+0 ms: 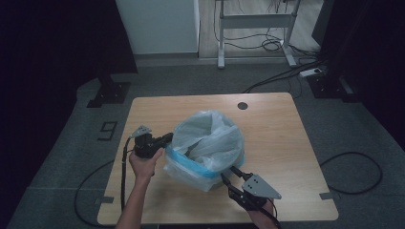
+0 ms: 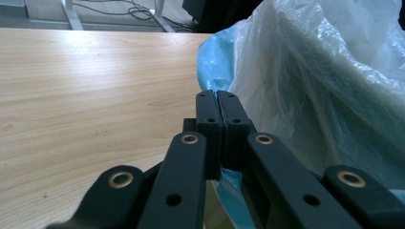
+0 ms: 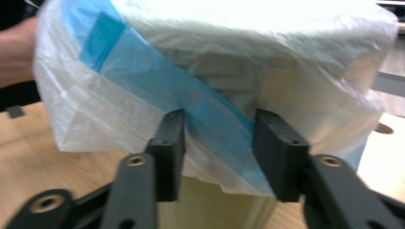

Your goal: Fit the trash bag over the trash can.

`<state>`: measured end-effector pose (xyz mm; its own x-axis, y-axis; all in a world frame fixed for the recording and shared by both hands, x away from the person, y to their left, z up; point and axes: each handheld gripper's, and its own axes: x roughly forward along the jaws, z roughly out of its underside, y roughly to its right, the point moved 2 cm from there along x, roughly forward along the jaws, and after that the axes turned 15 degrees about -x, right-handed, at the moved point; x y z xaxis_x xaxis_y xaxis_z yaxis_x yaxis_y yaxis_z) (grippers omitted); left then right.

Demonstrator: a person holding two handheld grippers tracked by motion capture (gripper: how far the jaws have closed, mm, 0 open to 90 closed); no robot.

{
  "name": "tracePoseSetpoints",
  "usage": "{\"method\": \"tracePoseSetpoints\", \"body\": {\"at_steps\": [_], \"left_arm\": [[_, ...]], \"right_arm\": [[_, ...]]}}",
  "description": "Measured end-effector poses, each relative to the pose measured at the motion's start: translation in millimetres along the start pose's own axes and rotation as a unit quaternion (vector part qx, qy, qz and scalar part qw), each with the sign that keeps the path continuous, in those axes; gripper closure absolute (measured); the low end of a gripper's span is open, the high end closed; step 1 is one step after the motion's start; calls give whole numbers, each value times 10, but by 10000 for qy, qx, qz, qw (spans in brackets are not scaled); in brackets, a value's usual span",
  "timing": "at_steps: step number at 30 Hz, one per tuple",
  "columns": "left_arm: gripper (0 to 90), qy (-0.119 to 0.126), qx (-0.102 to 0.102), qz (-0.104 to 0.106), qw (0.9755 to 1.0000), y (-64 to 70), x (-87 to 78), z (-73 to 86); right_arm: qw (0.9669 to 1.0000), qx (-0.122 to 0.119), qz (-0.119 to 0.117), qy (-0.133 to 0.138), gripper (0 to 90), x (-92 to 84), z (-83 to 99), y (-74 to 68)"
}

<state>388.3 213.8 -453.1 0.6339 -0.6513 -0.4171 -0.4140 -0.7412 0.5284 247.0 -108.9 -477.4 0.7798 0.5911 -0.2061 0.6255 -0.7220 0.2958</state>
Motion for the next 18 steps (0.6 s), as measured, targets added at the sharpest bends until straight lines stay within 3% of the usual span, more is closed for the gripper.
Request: {"method": "tracePoseSetpoints", "body": {"at_steps": [2,3,9,18], "left_arm": [[885,-16,1,8,10000,1,12,7],[884,-31,1,15,10000,5,27,16],[885,-39,23,36,10000,14,30,24],[885,-81,25,-3,10000,-28,-17,47]], "right_arm": [[10000,-17,25,-10,674,-2,11,-3],[10000,-35,69,-46,756,-2,22,-8],[10000,-7,22,-14,891,-6,55,19],[9998,24,-207,-64,893,-8,175,14]]}}
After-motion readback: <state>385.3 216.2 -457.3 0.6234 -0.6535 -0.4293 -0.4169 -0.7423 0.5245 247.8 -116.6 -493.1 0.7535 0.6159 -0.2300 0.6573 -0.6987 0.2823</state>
